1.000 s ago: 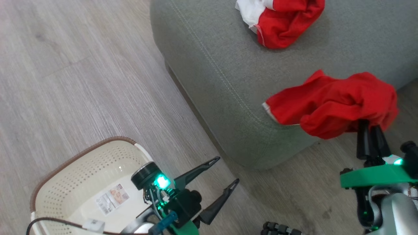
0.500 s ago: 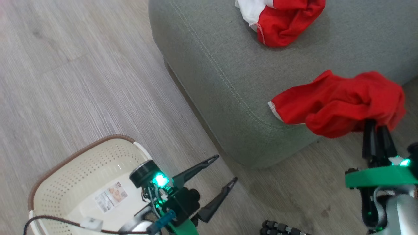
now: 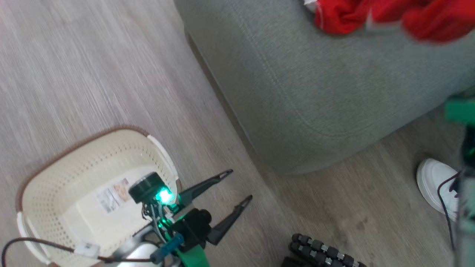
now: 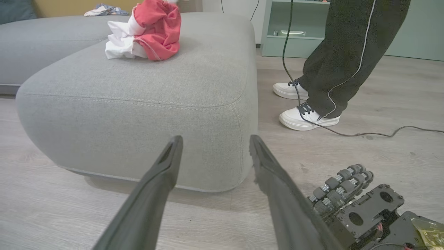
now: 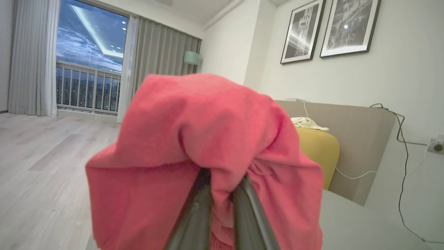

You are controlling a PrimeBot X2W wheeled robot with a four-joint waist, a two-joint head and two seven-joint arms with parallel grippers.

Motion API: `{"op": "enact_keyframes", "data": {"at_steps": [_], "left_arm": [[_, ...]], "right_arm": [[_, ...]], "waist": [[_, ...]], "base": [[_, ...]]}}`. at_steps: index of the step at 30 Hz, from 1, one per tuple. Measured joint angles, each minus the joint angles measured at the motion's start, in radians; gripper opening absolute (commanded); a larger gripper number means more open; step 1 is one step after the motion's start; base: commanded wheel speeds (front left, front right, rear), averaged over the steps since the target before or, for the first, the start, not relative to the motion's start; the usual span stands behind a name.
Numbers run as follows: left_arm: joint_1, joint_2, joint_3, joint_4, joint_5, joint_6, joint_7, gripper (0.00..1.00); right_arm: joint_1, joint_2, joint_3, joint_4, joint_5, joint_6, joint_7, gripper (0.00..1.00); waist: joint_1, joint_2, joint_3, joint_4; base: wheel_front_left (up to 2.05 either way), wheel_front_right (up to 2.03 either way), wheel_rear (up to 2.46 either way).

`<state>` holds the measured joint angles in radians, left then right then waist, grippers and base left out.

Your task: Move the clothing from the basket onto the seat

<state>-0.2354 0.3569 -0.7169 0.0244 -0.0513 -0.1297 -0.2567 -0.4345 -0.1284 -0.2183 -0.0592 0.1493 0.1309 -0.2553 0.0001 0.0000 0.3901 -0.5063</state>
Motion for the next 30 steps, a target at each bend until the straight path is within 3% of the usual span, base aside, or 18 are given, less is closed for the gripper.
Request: {"op": "enact_keyframes", "data": {"at_steps": [4,13,20,30], "left_arm": [[-0.029,0.032,-0.01,-0.008,0.0,0.0,0.0,1.0],[-0.093,0.076,-0.027,-0.027,-0.003,0.0,0.0,1.0],[-0.119,0.096,-0.026,-0.043,-0.004,0.0,0.0,1.0],[-0.161,0.111,-0.024,-0.053,-0.004,0.0,0.0,1.0]], "right_arm": [[-0.126,-0.04,-0.03,0.049,0.01,0.0,0.0,0.0],[-0.421,-0.156,-0.134,0.288,0.109,0.0,0.04,0.0],[-0.573,-0.175,-0.181,0.47,0.143,0.0,0.108,0.0],[-0.685,-0.208,-0.219,0.724,-0.047,0.0,0.142,0.0]], "waist": [[0.0,0.0,0.051,0.018],[0.0002,0.0,0.169,0.077],[0.0002,0.0,0.24,0.124],[0.0,0.0,0.319,0.191]], "base": [[0.0,0.0,0.0],[0.0,0.0,0.0],[0.0,0.0,0.0],[0.0,0.0,0.0]]}}
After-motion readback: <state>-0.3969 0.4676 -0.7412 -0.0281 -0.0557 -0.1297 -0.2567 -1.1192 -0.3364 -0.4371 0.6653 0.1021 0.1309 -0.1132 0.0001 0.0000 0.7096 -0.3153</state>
